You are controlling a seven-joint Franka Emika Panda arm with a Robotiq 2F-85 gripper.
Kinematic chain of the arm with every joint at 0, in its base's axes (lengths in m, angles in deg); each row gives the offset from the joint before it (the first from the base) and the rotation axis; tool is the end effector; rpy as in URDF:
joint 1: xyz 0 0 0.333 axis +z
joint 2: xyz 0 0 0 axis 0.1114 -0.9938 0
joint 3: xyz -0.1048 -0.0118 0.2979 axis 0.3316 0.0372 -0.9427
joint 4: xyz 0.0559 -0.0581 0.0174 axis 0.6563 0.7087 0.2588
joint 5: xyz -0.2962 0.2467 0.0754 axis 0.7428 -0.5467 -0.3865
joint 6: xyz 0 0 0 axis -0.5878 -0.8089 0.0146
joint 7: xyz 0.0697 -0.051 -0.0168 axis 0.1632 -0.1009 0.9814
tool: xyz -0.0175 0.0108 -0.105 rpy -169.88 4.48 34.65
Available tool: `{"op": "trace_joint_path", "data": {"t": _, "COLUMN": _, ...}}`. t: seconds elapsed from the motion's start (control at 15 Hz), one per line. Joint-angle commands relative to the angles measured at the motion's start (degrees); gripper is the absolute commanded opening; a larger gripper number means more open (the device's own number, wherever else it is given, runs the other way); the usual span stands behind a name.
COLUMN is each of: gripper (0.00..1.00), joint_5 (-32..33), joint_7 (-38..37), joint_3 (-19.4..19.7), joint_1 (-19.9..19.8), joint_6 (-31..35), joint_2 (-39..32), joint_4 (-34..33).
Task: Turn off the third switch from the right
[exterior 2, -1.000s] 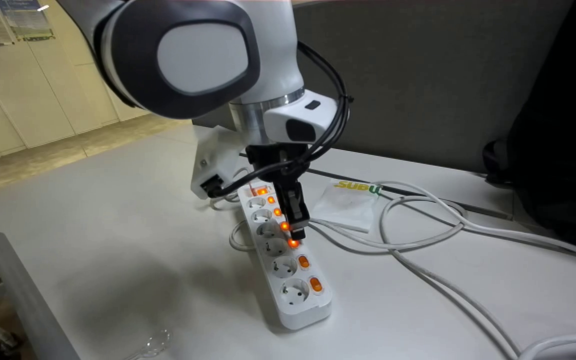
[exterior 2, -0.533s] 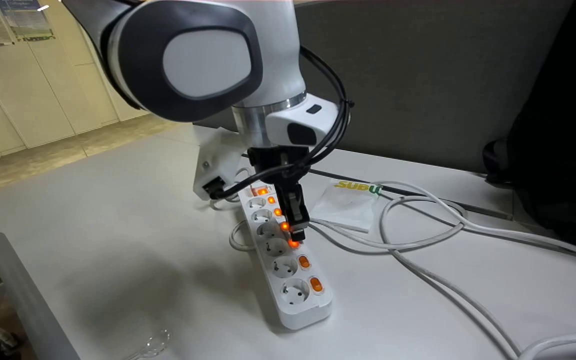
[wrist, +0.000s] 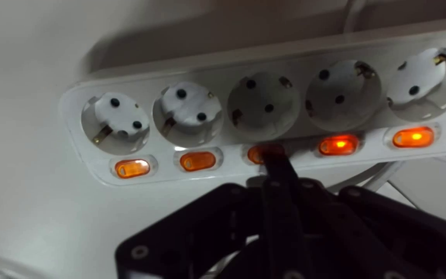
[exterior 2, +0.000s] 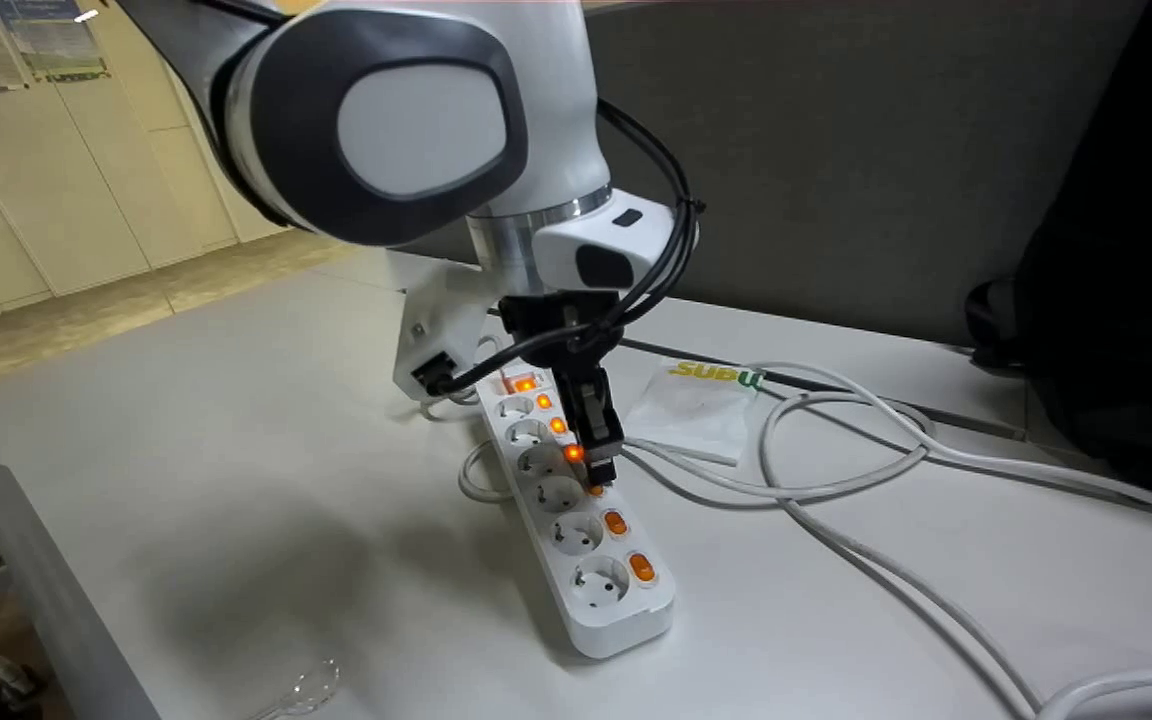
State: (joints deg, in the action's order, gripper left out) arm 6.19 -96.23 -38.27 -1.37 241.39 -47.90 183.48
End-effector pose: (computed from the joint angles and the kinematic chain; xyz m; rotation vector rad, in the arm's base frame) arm 0.5347 -0.0861 0.1546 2.9094 -1.1185 0.1744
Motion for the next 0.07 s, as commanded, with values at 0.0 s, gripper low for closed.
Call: {"op": "trace_joint_path", "data": {"t": 0.0, "gripper": 0.00, "joint_5": 0.6, "joint_7": -2.3, "joint_3": 0.5, "joint_1": 0.4, "joint_6": -2.5, "joint_2": -3.4, "joint_4": -2.5}}
